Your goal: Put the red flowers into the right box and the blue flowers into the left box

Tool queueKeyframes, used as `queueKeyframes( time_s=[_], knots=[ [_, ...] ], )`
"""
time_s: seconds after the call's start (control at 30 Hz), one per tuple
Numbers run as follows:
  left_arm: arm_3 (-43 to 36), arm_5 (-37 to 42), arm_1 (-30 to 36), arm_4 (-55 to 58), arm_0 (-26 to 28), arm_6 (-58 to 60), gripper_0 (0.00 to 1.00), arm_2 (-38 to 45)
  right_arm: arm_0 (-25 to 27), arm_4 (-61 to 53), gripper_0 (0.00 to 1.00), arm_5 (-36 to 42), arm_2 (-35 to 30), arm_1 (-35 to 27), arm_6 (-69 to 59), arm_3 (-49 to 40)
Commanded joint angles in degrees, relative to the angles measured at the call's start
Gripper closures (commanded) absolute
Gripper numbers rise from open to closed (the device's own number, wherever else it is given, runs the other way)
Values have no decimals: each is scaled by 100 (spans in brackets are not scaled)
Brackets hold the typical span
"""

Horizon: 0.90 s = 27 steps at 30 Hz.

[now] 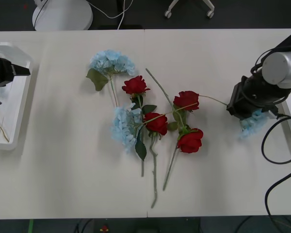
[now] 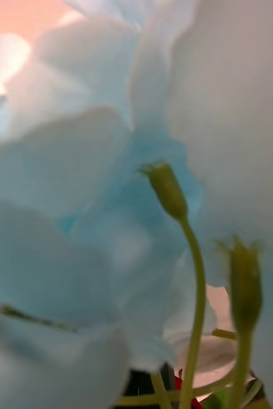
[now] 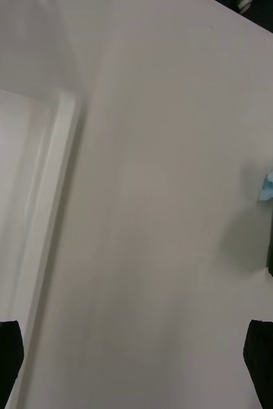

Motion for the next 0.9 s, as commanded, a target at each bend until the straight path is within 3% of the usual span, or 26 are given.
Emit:
queueKeyframes(
  time_s=[0.03, 0.53, 0.9],
  knots=[
    [-457, 48, -586, -674, -597, 1386, 0, -553, -256, -292, 100, -23, -324, -548, 1280, -89],
    [-264, -717, -2686, -3329, -1230, 3865, 0, -2346, -599, -1488, 100, -1992, -412, -732, 4435, -89],
    [1195, -1798, -3064, -3759, -1687, 4251, 0, -2583, -1337, -2648, 100, -2176, 204, -1014, 8399, -511]
  ],
)
